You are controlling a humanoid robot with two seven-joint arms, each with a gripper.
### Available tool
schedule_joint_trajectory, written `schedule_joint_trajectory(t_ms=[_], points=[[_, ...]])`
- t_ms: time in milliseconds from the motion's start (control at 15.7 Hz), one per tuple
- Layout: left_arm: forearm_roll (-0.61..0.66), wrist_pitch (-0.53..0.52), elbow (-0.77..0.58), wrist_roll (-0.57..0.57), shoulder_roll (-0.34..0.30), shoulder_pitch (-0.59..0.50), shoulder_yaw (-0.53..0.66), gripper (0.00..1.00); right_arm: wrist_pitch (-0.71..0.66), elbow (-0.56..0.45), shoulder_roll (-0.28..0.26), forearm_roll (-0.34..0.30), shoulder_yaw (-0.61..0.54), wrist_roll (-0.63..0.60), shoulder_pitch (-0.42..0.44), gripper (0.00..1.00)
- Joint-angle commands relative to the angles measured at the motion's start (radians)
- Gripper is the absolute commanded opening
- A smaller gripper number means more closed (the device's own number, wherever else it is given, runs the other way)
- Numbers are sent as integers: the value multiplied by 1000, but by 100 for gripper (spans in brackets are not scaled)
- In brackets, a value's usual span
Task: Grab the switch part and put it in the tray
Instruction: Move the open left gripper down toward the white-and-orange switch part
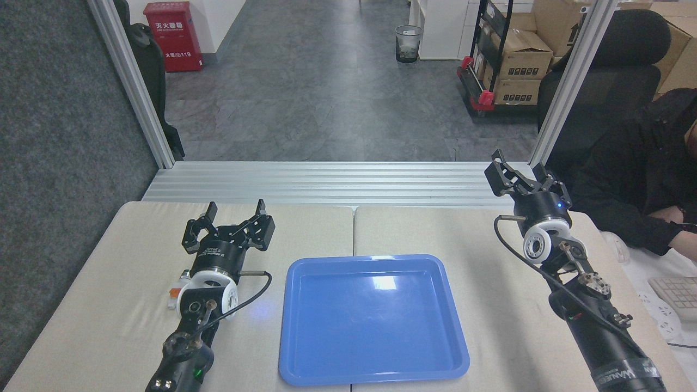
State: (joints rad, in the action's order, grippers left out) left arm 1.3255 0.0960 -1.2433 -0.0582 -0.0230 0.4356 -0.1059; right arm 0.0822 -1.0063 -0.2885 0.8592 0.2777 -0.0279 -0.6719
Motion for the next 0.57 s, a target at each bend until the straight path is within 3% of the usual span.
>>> schedule_joint_trajectory(t_ms=[0, 382, 509], points=[[0, -1, 16, 0, -28, -1, 26, 100, 1, 0, -1, 0, 0, 0, 0, 99], [-3, -1, 19, 0, -29, -17, 29, 100, 1, 0, 0, 0, 0, 0, 0, 99], [0, -2, 79, 1, -57, -41, 83, 100, 1, 0, 0, 0, 0, 0, 0, 99]])
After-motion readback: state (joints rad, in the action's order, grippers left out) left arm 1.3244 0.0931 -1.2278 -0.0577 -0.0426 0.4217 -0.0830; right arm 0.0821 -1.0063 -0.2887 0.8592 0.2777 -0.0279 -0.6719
